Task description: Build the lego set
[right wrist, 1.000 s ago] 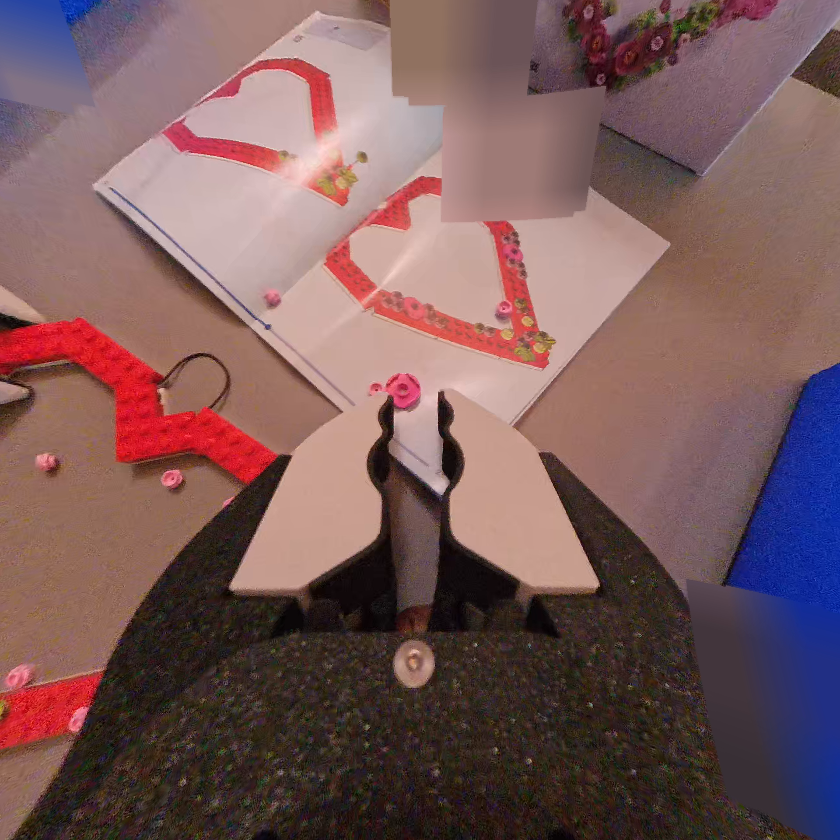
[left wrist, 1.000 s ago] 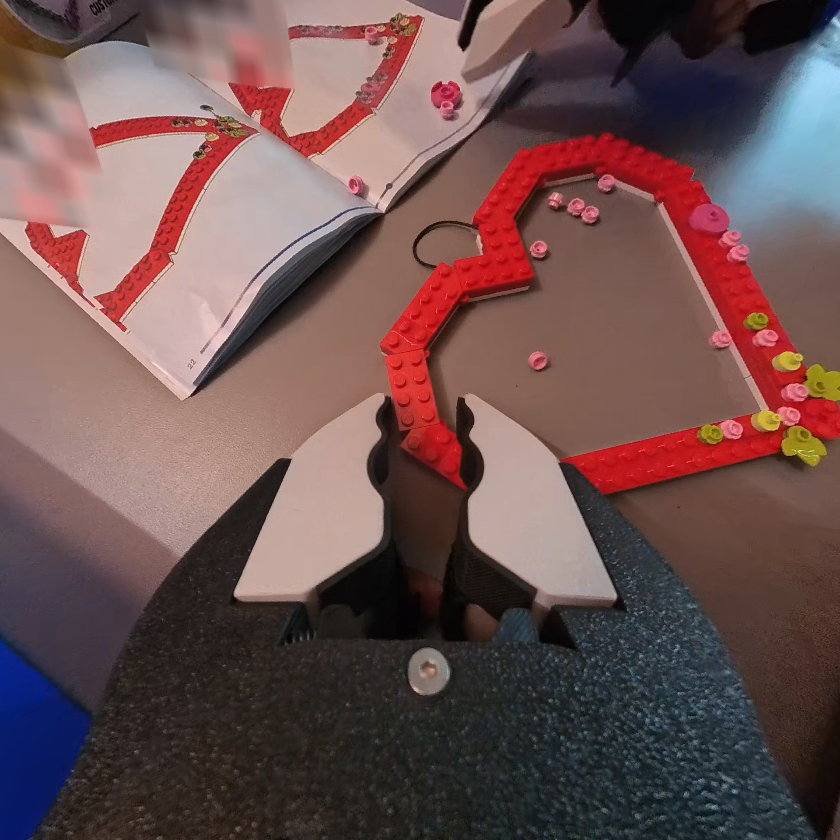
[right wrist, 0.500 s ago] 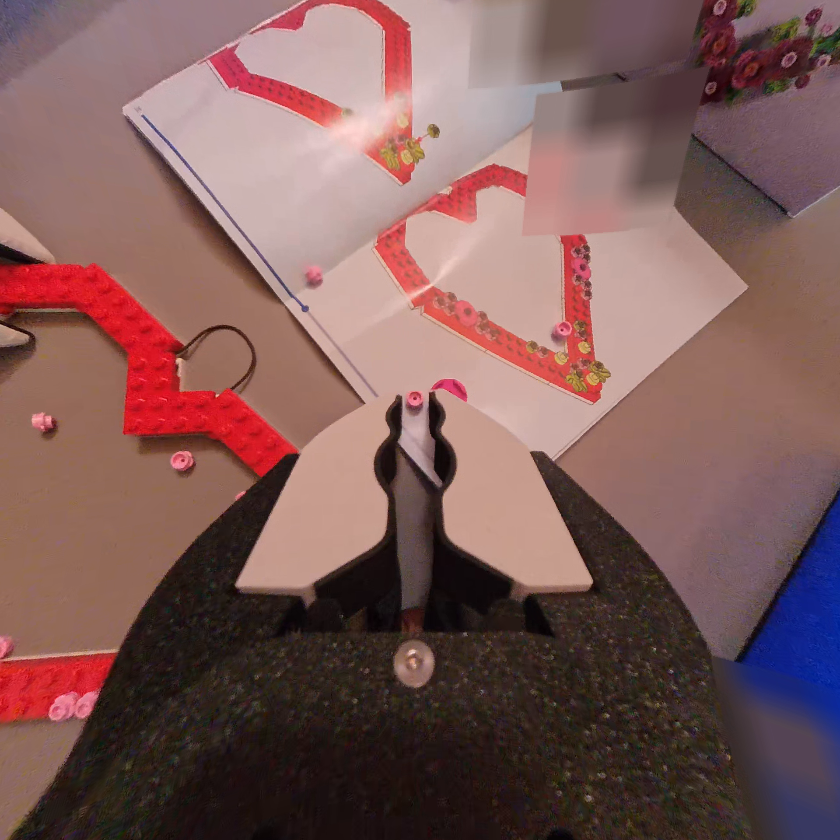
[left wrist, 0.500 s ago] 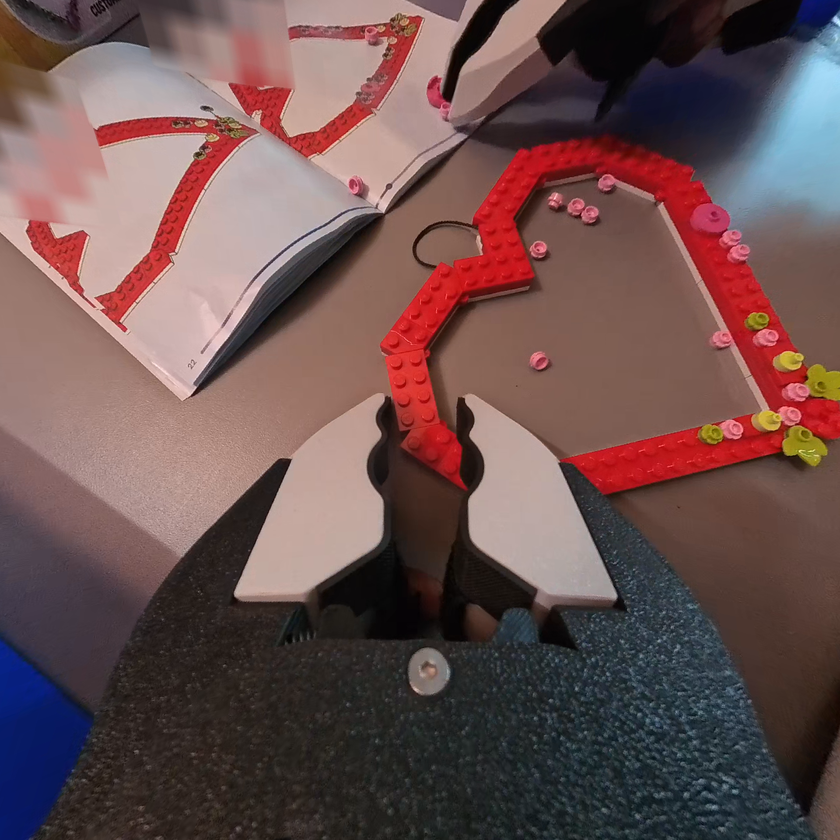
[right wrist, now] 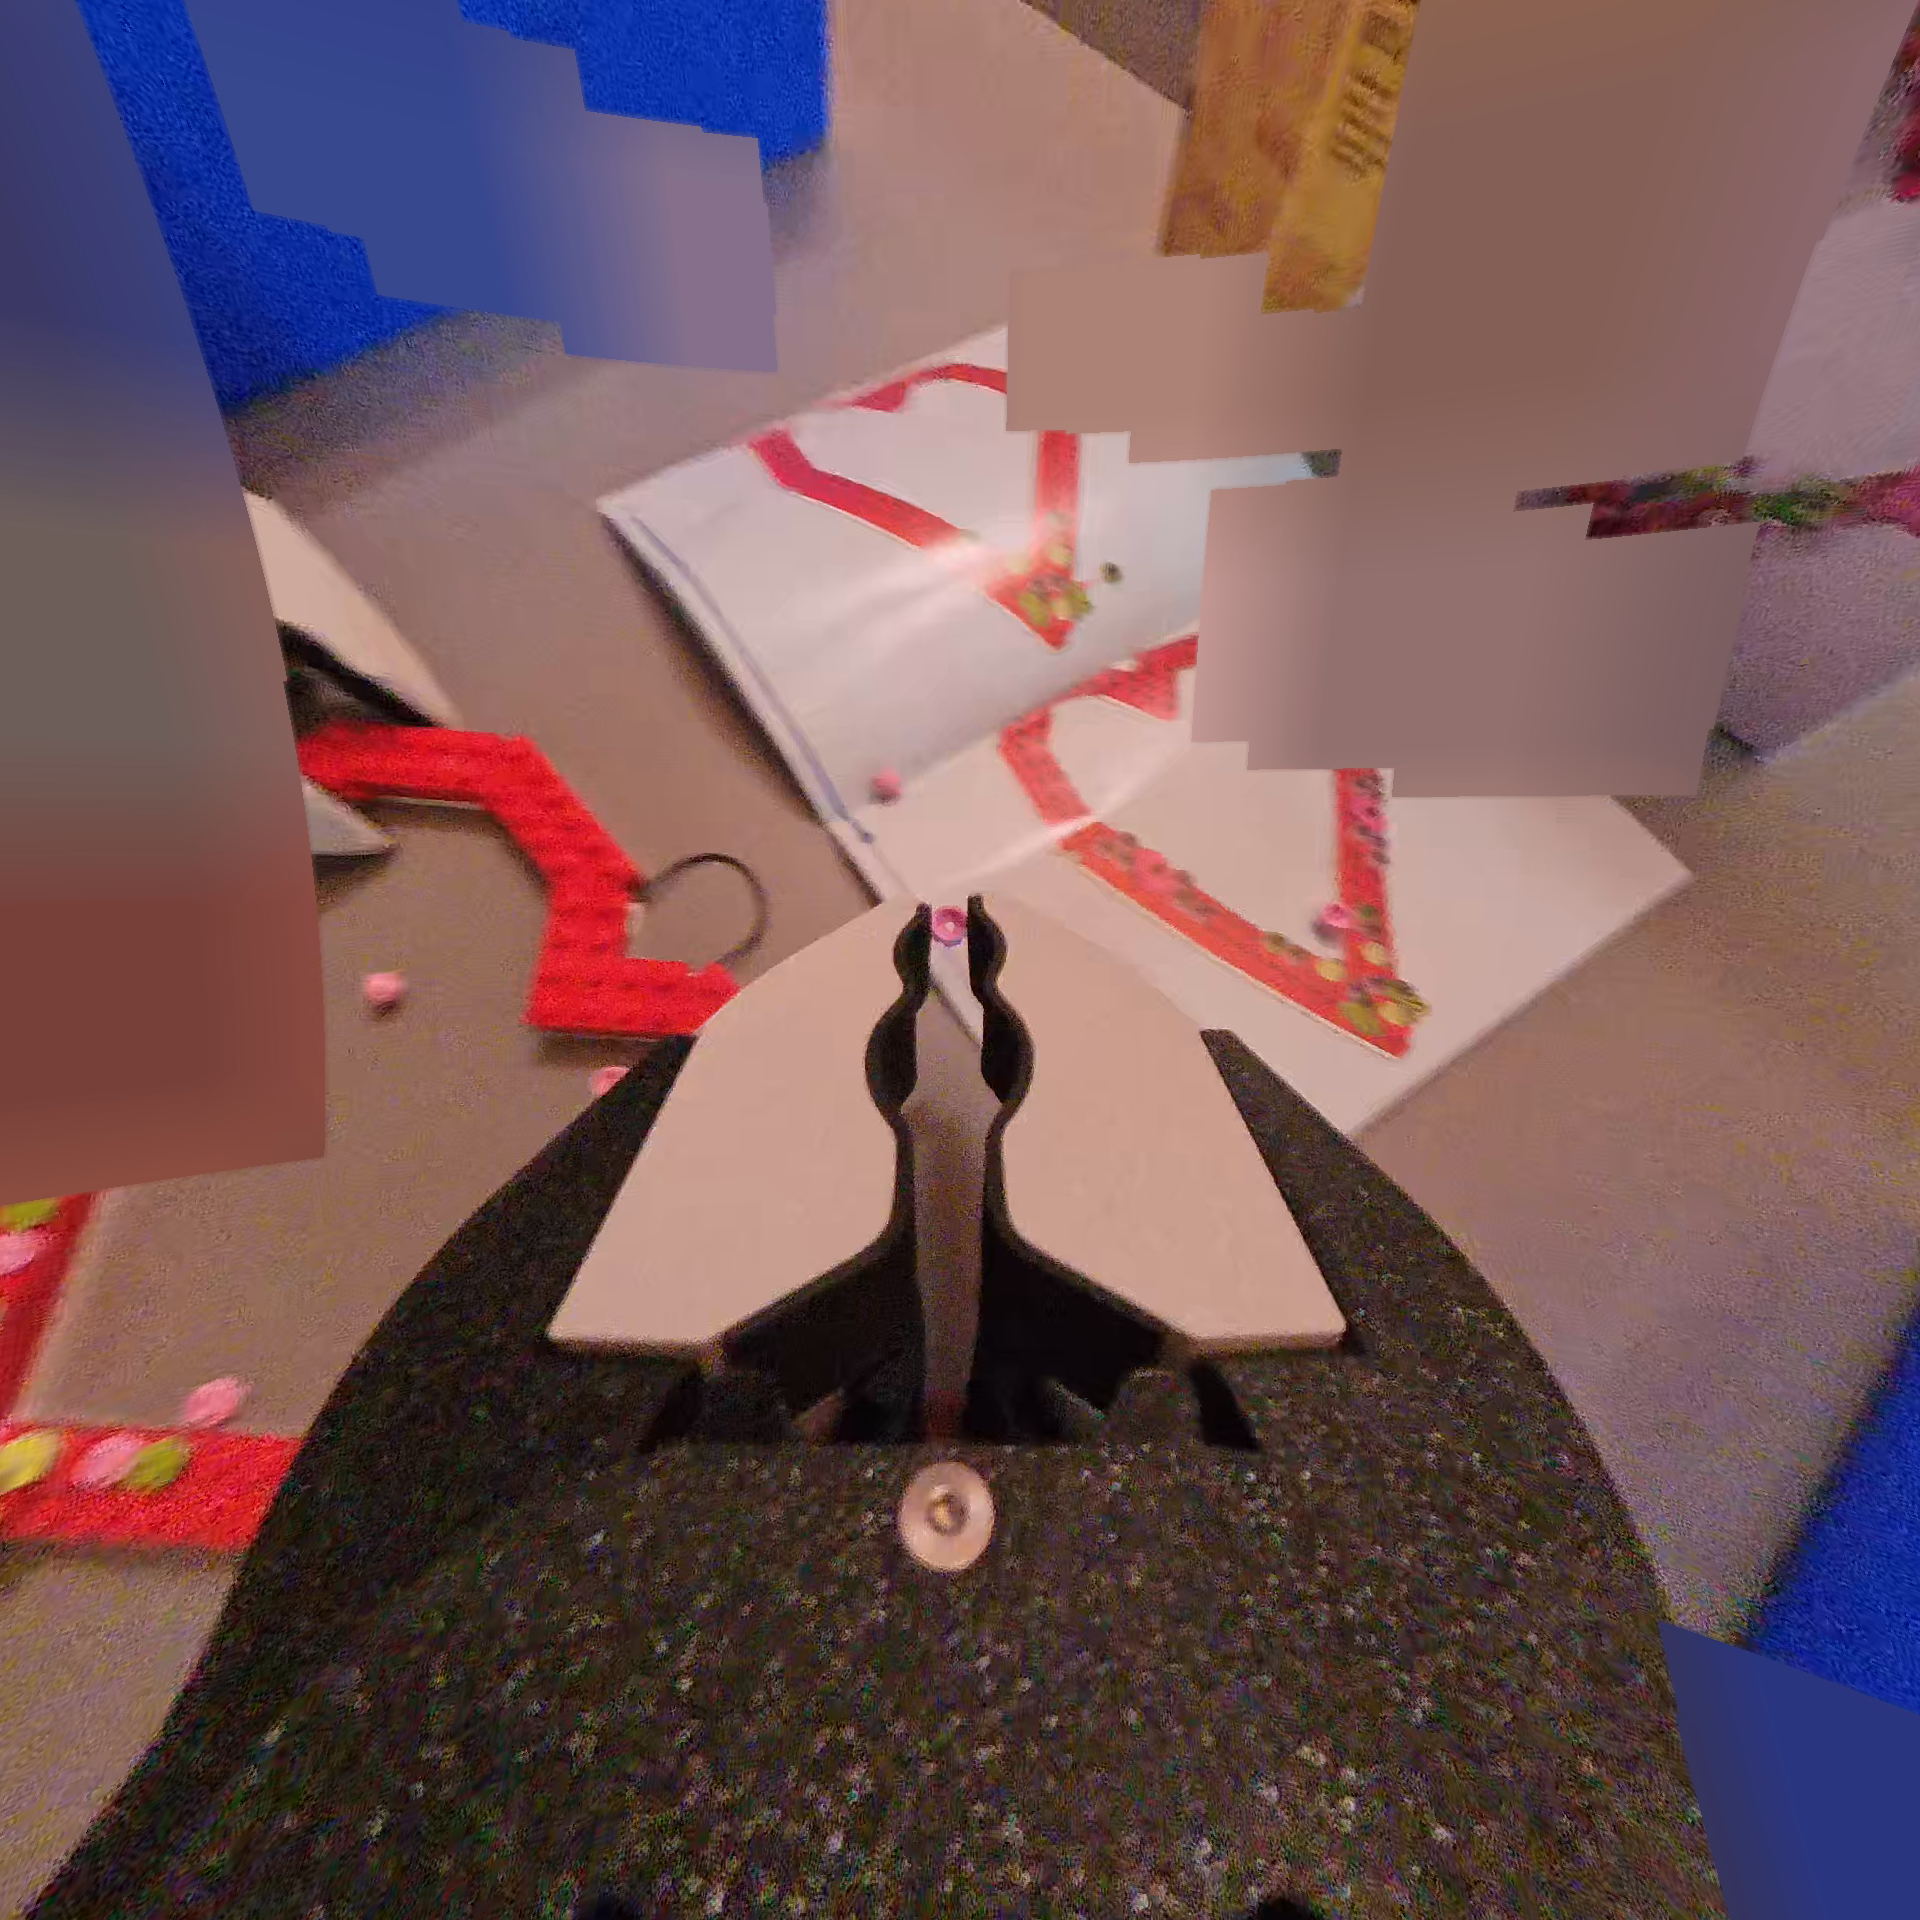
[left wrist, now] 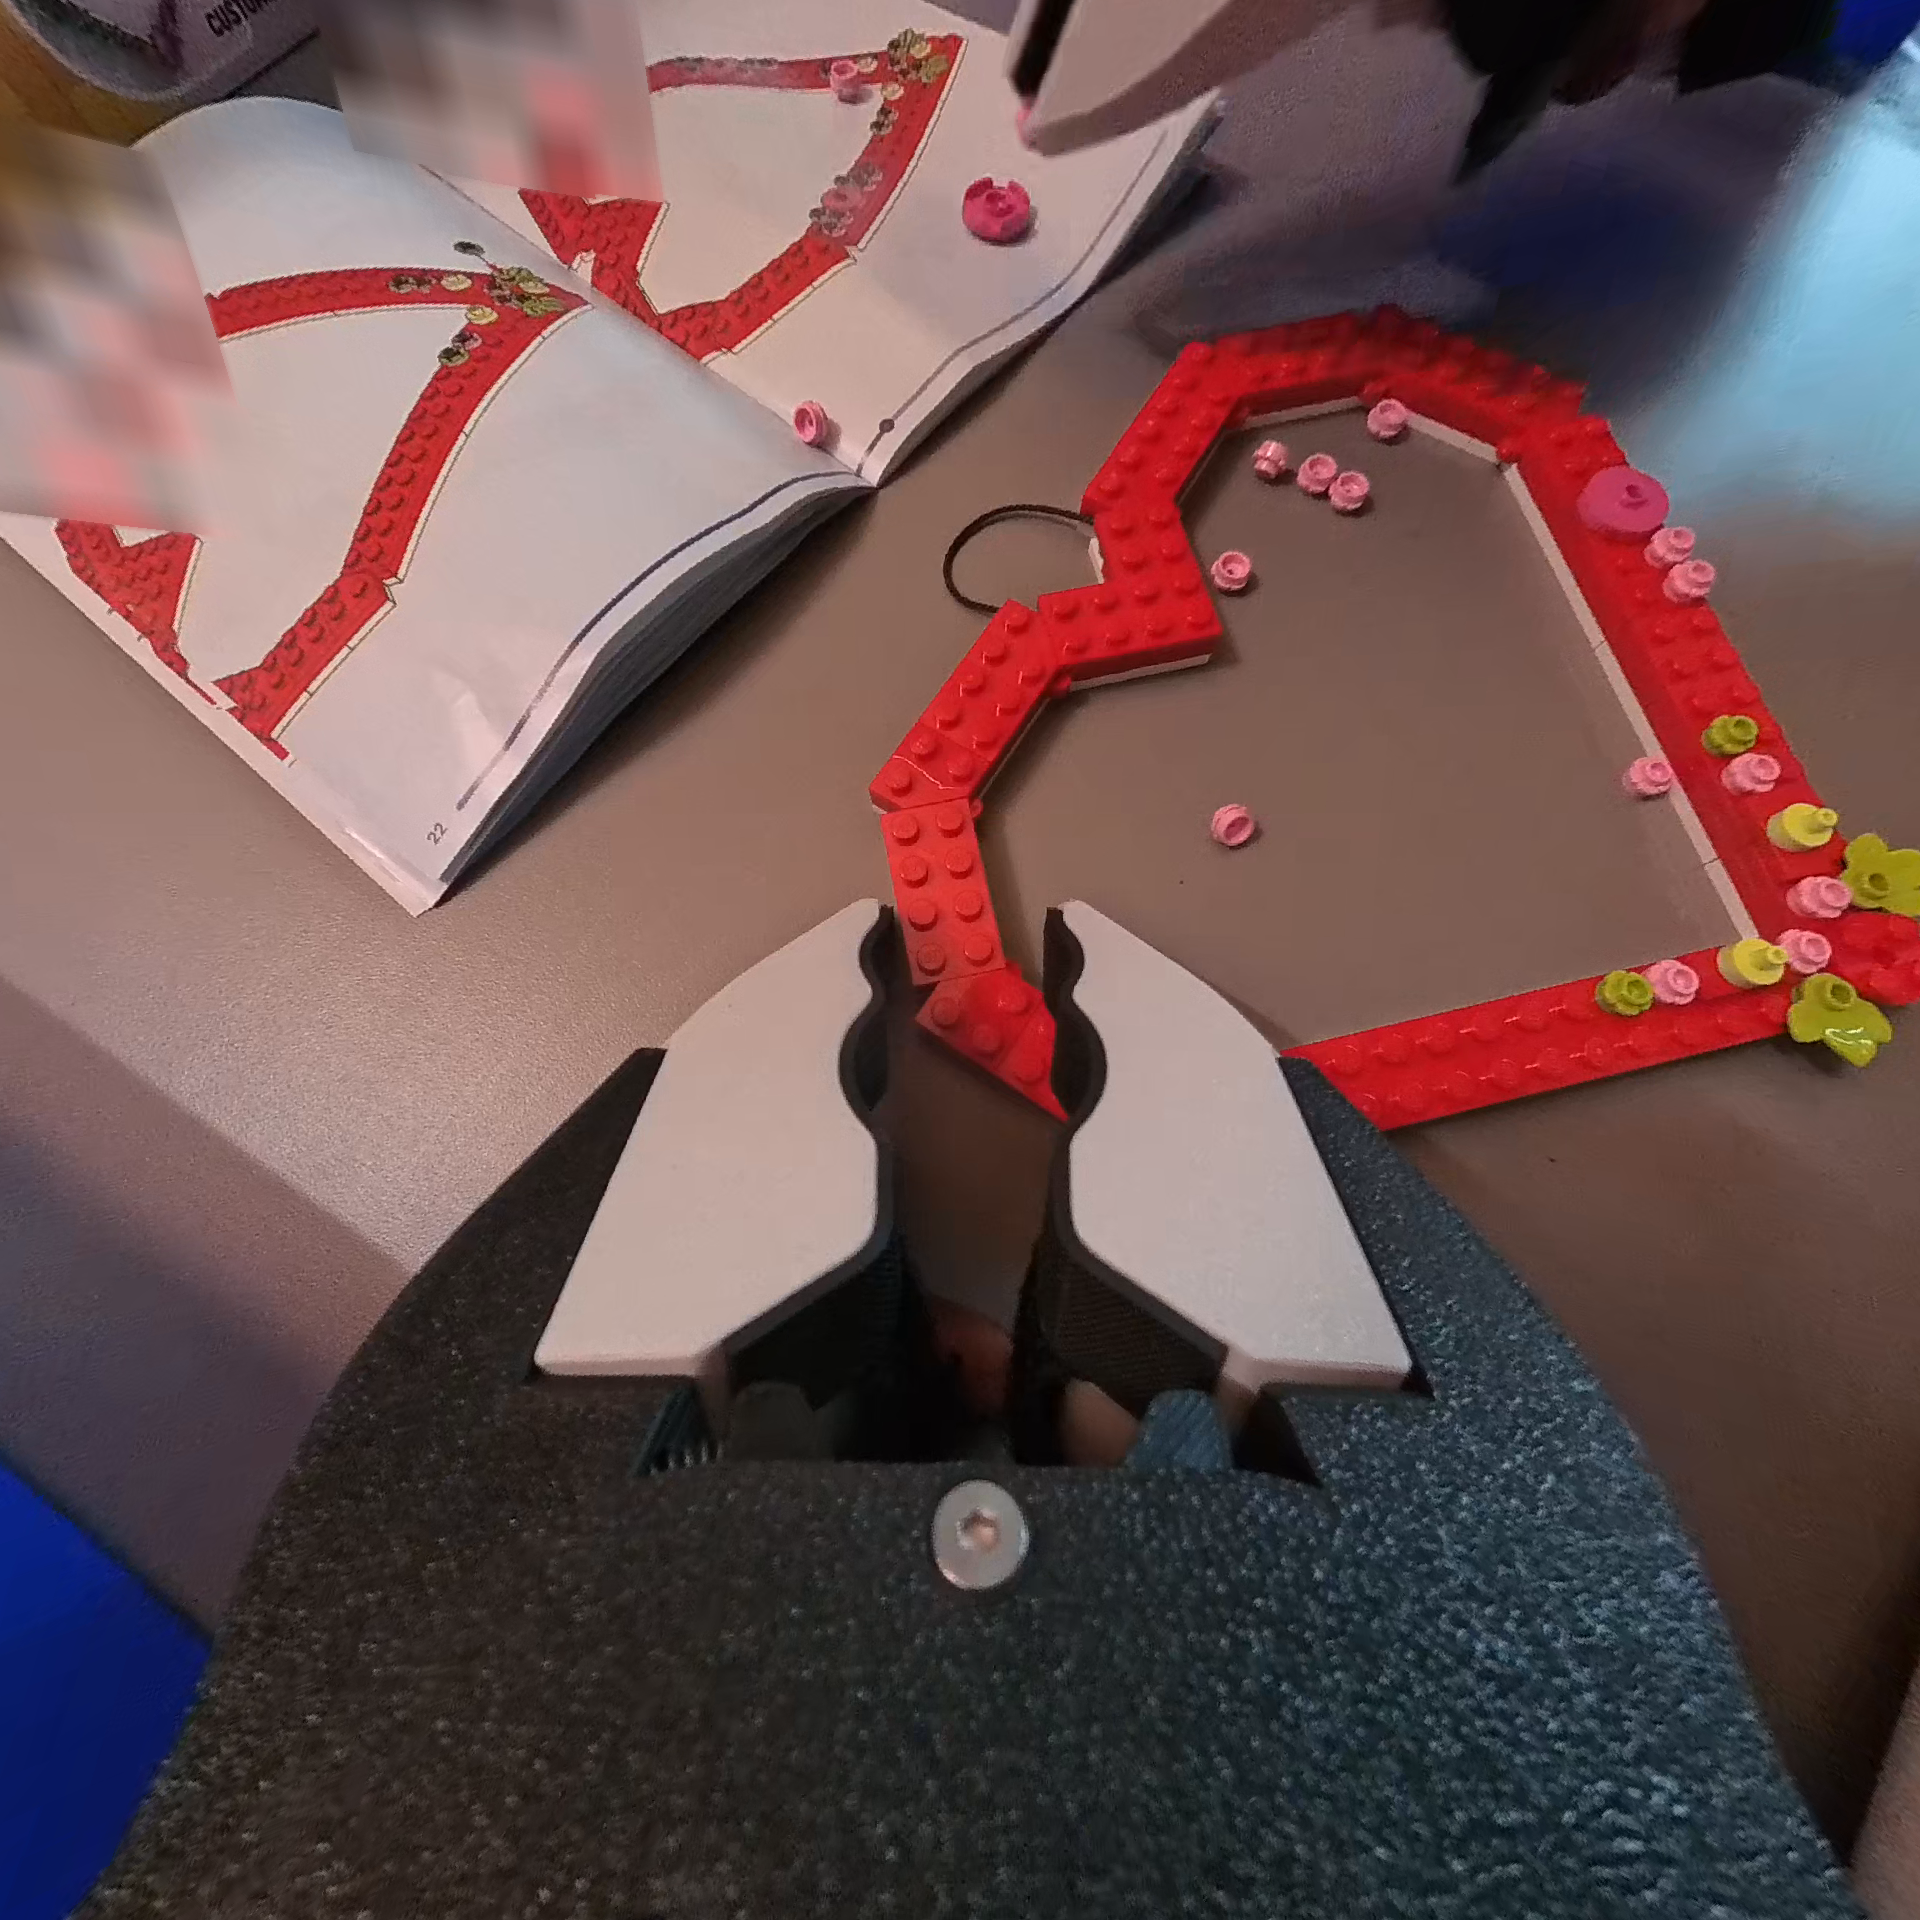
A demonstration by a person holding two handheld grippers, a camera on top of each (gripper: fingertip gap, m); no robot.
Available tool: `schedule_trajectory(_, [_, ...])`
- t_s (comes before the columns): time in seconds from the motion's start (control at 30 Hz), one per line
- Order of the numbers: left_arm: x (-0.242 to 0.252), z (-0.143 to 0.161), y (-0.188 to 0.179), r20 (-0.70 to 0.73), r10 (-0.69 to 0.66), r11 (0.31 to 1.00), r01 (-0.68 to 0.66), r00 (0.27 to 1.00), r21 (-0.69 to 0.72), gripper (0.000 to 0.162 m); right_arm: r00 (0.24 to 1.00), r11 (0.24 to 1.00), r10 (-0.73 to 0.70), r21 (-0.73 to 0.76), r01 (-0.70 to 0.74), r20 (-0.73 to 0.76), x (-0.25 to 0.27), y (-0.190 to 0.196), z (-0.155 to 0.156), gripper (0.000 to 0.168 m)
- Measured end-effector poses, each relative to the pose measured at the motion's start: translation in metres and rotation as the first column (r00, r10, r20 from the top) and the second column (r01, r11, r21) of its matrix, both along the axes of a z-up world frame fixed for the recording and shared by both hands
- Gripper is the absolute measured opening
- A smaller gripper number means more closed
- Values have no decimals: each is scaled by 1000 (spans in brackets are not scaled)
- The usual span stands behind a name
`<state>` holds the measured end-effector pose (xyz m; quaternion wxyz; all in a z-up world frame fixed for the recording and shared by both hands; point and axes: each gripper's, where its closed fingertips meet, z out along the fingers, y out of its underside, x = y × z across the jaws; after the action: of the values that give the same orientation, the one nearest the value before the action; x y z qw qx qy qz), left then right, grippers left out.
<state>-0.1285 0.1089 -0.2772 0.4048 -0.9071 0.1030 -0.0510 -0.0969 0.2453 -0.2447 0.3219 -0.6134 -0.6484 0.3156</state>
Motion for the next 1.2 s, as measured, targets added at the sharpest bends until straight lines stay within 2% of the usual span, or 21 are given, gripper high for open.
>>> schedule_trajectory(0.03, [0, 0, 0, 0, 0, 1000, 0, 1000, 0, 27, 996, 993, 82, -78, -84, -27, 2, -19, 6, 7])
schedule_trajectory(0.1, [0, 0, 0, -2, 0, 1000, 0, 1000, 0, 27, 950, 919, 307, -244, -311, -56, 16, -67, 13, 7])
schedule_trajectory(0.13, [0, 0, 0, -2, 0, 1000, 0, 1000, 0, 27, 931, 893, 363, -274, -358, -33, 23, -80, 9, 7])
schedule_trajectory(0.17, [0, 0, 0, -1, 0, 1000, 0, 1000, 0, 27, 926, 895, 378, -263, -361, 18, 28, -84, 0, 7])
schedule_trajectory(0.23, [0, 0, 0, -1, 0, 1000, 0, 1000, 0, 27, 926, 922, 358, -197, -332, 115, 33, -80, -20, 22])
schedule_trajectory(0.3, [0, 0, 0, -1, 0, 1000, 0, 1000, 0, 27, 935, 924, 343, -209, -320, 86, 31, -79, -18, 26])
schedule_trajectory(0.37, [0, 0, 0, -1, 0, 1000, 0, 1000, 0, 27, 946, 915, 324, -255, -311, 8, 25, -77, -4, 26])
schedule_trajectory(0.43, [0, 0, 0, -1, 0, 1000, 0, 1000, 0, 27, 934, 891, 358, -296, -344, -7, 26, -79, 4, 26])
schedule_trajectory(0.5, [0, 0, 0, -1, 0, 1000, 0, 1000, 0, 27, 887, 839, 459, -348, -418, 43, 36, -90, 1, 30])
schedule_trajectory(0.6, [0, 0, 0, 0, 0, 1000, 0, 1000, 0, 27, 819, 779, 563, -401, -482, 110, 48, -108, -10, 38])
schedule_trajectory(0.67, [0, 0, 0, 0, 0, 1000, 0, 1000, 0, 27, 780, 780, 593, -382, -496, 199, 57, -112, -24, 47])
schedule_trajectory(0.73, [0, 0, 0, -1, 0, 1000, 0, 1000, 0, 27, 803, 770, 588, -366, -523, 91, 51, -116, -12, 45])
schedule_trajectory(0.77, [0, 0, 0, 0, 0, 1000, 0, 1000, 0, 27, 817, 774, 573, -370, -514, 63, 49, -114, -7, 43])
schedule_trajectory(0.83, [0, 0, 0, 0, 0, 1000, 0, 1000, 0, 27, 882, 863, 466, -256, -435, 69, 39, -90, -2, 35])
schedule_trajectory(0.9, [0, 0, 0, 0, 0, 1000, 0, 1000, 0, 27, 982, 978, 185, -87, -188, -44, 15, -38, 17, 26])
schedule_trajectory(0.93, [0, 0, 0, 0, 0, 1000, 0, 1000, 0, 27, 996, 995, 35, -92, -42, -82, 7, -11, 25, 21])
schedule_trajectory(1.0, [0, 0, 0, -2, 0, 1000, 0, 1000, 1, 27, 983, 974, -183, -145, 177, -33, 2, 36, 18, 18])
schedule_trajectory(1.07, [0, 0, 0, -3, 0, 1000, 0, 1000, 1, 27, 964, 957, -263, -110, 267, 43, -2, 65, -1, 18])
schedule_trajectory(1.2, [0, 0, 0, -1, 0, 1000, 0, 1000, 0, 27, 958, 966, -255, -13, 259, 128, -12, 82, -23, 17])
